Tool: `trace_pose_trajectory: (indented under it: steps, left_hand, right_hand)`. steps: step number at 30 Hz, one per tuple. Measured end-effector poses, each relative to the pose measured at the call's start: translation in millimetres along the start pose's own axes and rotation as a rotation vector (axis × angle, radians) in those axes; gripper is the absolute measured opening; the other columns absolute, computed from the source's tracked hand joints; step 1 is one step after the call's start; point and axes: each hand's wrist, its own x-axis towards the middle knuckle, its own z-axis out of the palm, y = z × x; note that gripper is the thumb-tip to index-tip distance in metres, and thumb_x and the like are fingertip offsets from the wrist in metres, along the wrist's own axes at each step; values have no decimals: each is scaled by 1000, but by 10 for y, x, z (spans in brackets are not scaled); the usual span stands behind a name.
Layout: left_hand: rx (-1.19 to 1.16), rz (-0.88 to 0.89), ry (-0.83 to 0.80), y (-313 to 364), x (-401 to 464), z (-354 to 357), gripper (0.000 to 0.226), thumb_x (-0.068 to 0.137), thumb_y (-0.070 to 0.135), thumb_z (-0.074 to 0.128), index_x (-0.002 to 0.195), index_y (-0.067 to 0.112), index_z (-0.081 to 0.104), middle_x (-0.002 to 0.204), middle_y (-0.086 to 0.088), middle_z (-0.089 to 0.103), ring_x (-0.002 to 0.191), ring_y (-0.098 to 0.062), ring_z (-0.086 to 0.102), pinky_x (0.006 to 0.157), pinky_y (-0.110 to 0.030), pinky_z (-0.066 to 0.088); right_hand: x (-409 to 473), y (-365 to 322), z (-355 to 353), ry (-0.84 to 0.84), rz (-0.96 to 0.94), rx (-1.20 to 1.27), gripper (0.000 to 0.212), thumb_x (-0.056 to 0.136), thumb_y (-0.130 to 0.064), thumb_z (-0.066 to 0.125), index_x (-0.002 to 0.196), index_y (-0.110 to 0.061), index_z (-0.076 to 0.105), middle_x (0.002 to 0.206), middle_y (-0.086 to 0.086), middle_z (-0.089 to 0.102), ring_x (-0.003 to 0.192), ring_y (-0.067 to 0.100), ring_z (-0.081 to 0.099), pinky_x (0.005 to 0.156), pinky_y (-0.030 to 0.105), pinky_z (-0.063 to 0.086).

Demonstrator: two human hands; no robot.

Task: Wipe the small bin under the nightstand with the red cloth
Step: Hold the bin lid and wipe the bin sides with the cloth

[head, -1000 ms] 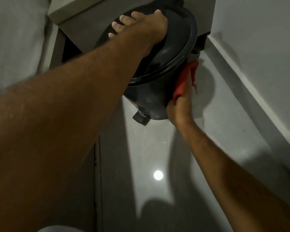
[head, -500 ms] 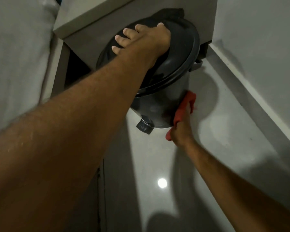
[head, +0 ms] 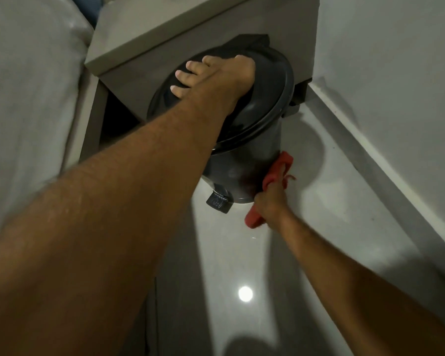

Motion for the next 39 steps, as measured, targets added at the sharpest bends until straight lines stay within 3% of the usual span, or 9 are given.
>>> trace_pose_trajectory:
  steps: [3,8,13,15,18,23,29,33,39]
  left_hand:
    - [-4,0,45,0,10,18,71,95,41,21,158,14,4,168,-15,-5,152,-39,-12,119,-61,-10]
    - [4,-47,48,17,29,45,70,96,41,19,158,14,4,168,-14,-5,153,-37,-12,119,-59,-11]
    - [-33,-36,36,33,66,32,71,94,41,25,158,14,7,168,-13,-3,152,-38,-9,120,-59,-7]
    - [-75,-1,25,-58,162,10,81,87,54,33,157,16,17,167,-14,9,152,-40,6,121,-57,8]
    - [139,241,36,-338,196,-99,100,74,84,28,151,19,35,157,-22,32,143,-45,29,114,-58,28]
    - [244,557,58,-632,317,-89,73,96,68,19,158,31,9,169,-8,0,154,-30,-3,121,-57,0]
    - [179,330,78,-402,201,42,75,94,71,17,158,33,8,169,-5,1,154,-29,-3,121,-56,-2]
    - [120,175,64,-395,107,49,74,95,69,17,158,31,6,169,-6,-2,154,-30,-7,120,-57,-6]
    - [67,-13,70,-175,33,104,75,96,64,16,159,25,4,168,-13,-6,153,-34,-11,117,-62,-11]
  right_hand:
    - [-123,-518,-6,119,-226,-12,88,81,-18,43,162,-37,14,165,19,35,145,48,43,115,65,41]
    - [-674,-488,370,-12,-297,-104,110,85,10,52,165,-19,-17,176,11,-14,163,34,-2,131,46,8]
    - [-306,-153,173,-44,175,90,112,90,2,63,165,-28,-15,173,5,6,158,26,15,128,51,21]
    - [-270,-268,64,-102,163,66,115,82,8,54,164,-38,-13,170,18,22,153,40,33,121,66,31]
    - [-228,-592,-81,-16,-40,139,108,81,23,40,168,-32,8,167,9,36,153,26,38,128,45,28]
    - [-538,-735,91,55,-217,375,104,70,11,40,165,-27,22,165,11,40,151,26,42,124,52,36]
    - [-568,-308,435,34,-116,185,95,84,7,51,167,-25,17,173,5,22,154,34,33,126,49,31]
    - [-32,-153,86,3,131,175,75,86,-9,54,159,-12,39,152,12,55,131,39,60,112,49,50]
    - [-343,-716,-78,42,-174,113,81,91,-1,43,158,-45,31,163,12,43,148,30,45,125,51,32]
